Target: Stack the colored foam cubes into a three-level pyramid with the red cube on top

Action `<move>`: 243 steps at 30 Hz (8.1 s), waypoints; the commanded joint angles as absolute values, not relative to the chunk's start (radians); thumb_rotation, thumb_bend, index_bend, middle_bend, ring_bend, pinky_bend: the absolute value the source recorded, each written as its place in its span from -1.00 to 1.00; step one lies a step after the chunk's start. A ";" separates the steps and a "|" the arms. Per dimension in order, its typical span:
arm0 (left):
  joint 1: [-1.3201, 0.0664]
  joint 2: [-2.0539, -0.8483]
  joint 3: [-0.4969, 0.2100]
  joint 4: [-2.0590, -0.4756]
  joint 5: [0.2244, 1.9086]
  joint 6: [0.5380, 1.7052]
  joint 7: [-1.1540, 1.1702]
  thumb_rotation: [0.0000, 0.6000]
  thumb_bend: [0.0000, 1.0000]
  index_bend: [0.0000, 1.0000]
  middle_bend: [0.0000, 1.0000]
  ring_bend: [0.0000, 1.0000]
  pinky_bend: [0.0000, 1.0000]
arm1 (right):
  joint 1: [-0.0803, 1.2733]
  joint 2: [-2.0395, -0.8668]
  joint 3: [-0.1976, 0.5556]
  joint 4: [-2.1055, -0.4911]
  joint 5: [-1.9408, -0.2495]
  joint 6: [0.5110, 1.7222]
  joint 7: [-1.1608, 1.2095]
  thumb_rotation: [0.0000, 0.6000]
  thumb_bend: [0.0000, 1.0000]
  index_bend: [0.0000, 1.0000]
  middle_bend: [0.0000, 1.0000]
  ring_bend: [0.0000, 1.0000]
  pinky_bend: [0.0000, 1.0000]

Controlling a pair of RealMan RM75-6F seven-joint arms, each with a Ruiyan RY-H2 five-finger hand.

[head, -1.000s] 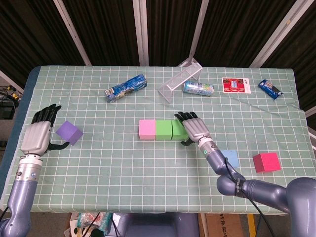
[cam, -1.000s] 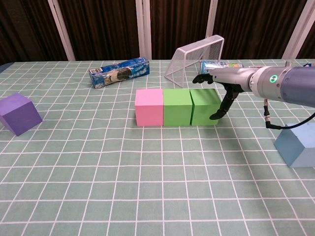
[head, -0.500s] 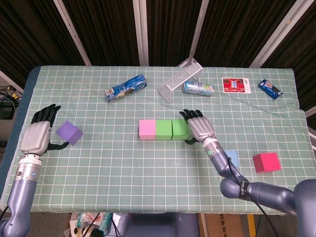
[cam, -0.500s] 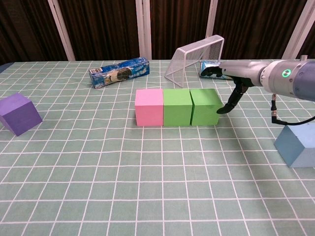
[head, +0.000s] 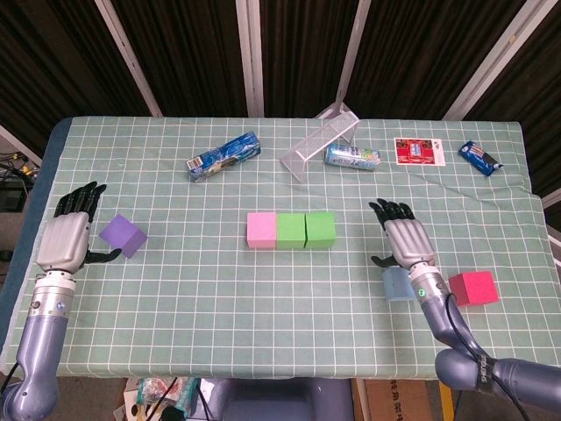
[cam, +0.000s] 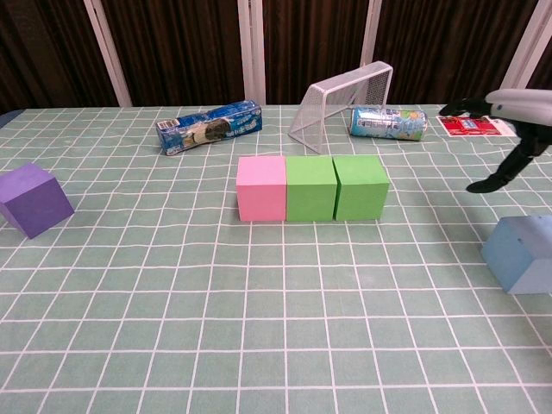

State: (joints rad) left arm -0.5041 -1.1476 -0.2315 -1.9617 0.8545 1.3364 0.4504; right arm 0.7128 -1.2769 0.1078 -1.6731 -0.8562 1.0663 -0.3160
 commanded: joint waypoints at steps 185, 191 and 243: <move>-0.488 -1.158 -0.166 -2.117 1.040 1.430 0.482 1.00 -0.78 -1.00 -1.00 -0.99 -0.92 | 0.422 -1.134 0.010 -1.742 -1.160 0.962 -0.299 1.00 -0.58 -1.00 -0.88 -1.00 -1.00; -0.484 -1.158 -0.171 -2.114 1.039 1.427 0.485 1.00 -0.78 -1.00 -1.00 -0.99 -0.92 | 0.436 -1.158 0.013 -1.710 -1.167 0.945 -0.292 1.00 -0.58 -1.00 -0.77 -0.97 -1.00; -0.474 -1.141 -0.213 -2.104 0.997 1.373 0.432 1.00 -0.78 -1.00 -0.99 -0.99 -0.92 | 0.897 -1.124 0.343 -1.924 -0.597 0.919 -0.661 1.00 -0.40 -1.00 -0.17 -0.39 -1.00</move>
